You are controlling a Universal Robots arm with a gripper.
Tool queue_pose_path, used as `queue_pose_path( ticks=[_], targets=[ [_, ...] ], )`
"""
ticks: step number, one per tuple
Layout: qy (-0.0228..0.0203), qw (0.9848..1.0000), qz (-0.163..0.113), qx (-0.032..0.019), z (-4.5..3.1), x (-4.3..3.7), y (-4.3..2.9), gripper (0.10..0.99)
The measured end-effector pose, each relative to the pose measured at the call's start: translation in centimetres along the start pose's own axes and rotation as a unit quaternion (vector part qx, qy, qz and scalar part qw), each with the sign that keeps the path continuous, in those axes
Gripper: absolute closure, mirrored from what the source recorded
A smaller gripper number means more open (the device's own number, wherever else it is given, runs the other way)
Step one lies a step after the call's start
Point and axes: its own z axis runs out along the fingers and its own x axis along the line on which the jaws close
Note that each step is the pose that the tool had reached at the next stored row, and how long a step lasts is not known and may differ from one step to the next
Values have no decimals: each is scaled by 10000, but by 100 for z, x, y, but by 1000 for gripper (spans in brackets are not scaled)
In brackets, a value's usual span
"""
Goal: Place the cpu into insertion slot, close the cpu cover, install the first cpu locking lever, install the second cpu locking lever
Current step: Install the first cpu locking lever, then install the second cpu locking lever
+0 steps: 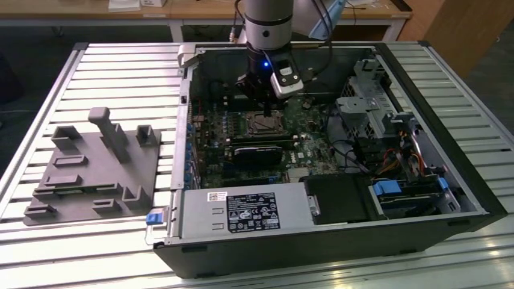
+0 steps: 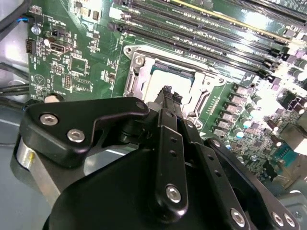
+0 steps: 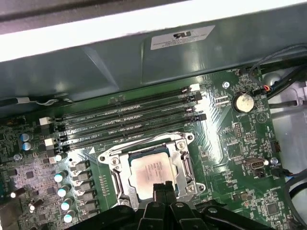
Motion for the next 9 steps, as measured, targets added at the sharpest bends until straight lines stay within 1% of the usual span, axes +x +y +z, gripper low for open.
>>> queue_pose_path(
  ticks=[9],
  targets=[
    [1,10000,0,4,-14,-1,-1,980]
  ],
)
